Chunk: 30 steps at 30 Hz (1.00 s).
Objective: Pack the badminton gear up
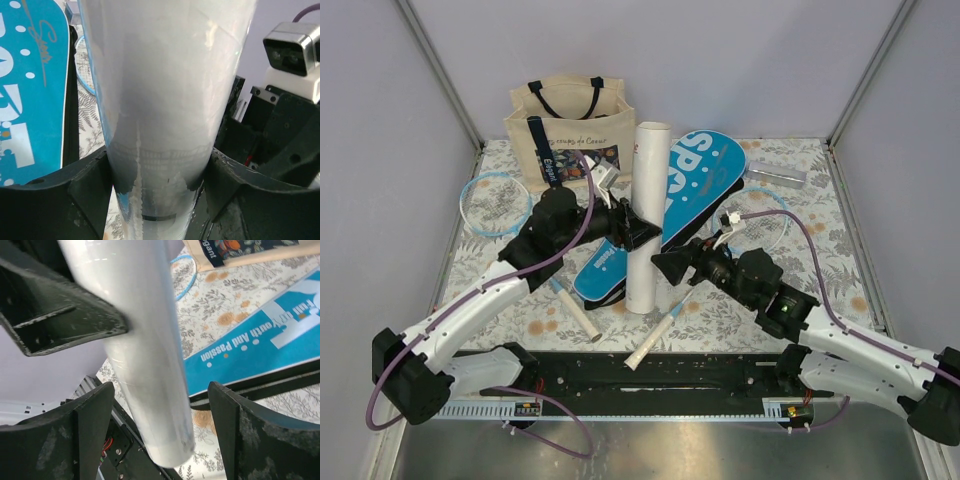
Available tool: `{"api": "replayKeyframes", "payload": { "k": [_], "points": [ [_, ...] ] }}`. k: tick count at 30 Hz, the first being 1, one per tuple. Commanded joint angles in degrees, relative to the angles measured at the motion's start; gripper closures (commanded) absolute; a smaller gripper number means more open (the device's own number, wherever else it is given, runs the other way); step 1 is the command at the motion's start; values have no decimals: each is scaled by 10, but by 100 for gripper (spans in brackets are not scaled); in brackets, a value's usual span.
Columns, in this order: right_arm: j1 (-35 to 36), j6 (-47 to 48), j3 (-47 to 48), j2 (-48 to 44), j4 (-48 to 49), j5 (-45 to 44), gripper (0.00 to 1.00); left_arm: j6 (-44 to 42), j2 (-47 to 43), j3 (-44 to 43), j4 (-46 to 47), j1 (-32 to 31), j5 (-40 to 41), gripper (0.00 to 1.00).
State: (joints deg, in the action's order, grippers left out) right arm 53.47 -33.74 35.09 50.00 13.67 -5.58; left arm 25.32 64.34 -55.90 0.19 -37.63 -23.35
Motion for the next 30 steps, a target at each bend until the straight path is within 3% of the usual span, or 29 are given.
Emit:
{"api": "replayKeyframes", "payload": {
  "k": [1,5,9,12,17,25,30],
  "points": [
    [-1,-70,12,-32,-100,-78,18,-70,-47,-40,-15,5,9,51],
    [-2,-154,23,-63,-217,-171,29,-169,-78,-43,-95,6,61,51],
    [-27,-205,16,-76,-297,-227,33,-231,-102,-38,-155,6,91,51],
    [-70,-240,1,-73,-333,-211,36,-264,-123,-35,-194,5,81,51],
    [-141,-251,-7,-31,-387,-187,37,-305,-171,16,-178,5,29,51],
    [-235,-180,23,76,-469,-155,41,-358,-231,72,-152,-7,-34,51],
    [-268,-165,21,107,-467,-150,43,-375,-242,80,-153,-11,-69,52]
  ]
}}
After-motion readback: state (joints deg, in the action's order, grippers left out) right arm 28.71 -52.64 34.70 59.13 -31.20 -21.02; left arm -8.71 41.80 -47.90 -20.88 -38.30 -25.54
